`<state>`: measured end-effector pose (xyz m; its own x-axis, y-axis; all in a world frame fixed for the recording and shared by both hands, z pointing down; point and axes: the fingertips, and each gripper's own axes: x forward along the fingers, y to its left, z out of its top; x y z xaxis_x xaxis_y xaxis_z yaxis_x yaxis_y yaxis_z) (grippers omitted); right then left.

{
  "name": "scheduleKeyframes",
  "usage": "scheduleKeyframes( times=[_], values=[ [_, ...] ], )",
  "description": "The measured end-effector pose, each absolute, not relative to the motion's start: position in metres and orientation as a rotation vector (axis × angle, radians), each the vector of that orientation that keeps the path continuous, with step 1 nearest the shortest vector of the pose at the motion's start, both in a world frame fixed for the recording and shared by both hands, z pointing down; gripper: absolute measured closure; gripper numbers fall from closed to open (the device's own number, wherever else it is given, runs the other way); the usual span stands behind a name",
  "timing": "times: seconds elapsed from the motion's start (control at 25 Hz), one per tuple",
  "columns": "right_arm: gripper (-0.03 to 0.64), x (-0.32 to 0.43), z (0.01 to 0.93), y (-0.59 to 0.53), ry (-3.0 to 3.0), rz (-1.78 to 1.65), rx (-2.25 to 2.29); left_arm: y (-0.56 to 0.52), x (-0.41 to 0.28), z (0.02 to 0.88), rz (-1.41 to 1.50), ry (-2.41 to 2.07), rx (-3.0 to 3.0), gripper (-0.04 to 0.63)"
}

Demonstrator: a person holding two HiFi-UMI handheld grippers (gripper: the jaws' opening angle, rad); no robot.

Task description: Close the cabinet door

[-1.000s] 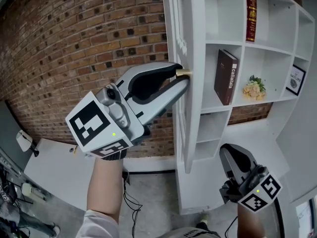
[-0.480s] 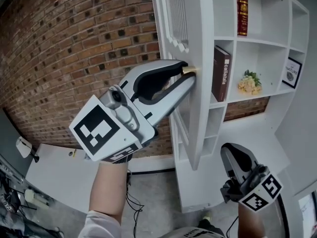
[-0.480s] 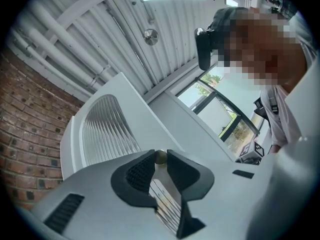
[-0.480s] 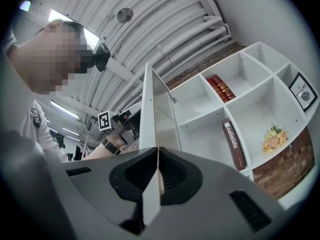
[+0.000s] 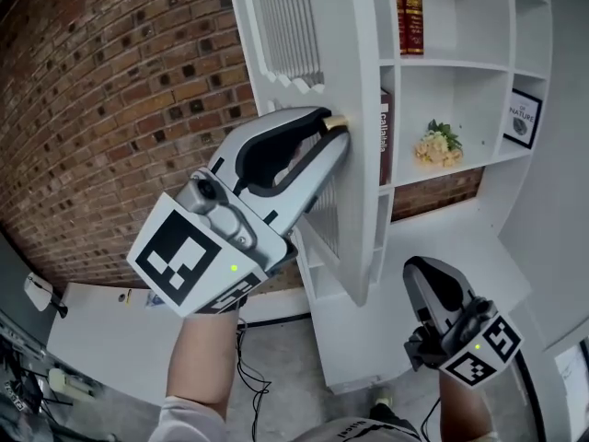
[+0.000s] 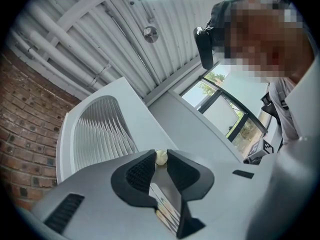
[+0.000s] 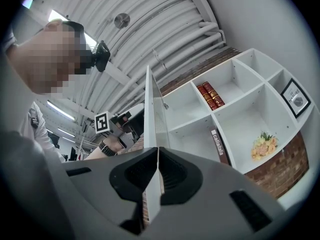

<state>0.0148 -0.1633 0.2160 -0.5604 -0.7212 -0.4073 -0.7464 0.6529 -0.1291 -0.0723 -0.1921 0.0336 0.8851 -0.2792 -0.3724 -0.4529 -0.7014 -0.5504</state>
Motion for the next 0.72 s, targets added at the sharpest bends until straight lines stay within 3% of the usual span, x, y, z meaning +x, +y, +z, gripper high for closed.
scheduleKeyframes(
  times=[0.72],
  values=[
    [0.597,0.096,0.213,-0.22,2.453,0.068,-1.123,-0.25,0.021,0.031,0.349,0.701,-2.362,0.512]
  ],
)
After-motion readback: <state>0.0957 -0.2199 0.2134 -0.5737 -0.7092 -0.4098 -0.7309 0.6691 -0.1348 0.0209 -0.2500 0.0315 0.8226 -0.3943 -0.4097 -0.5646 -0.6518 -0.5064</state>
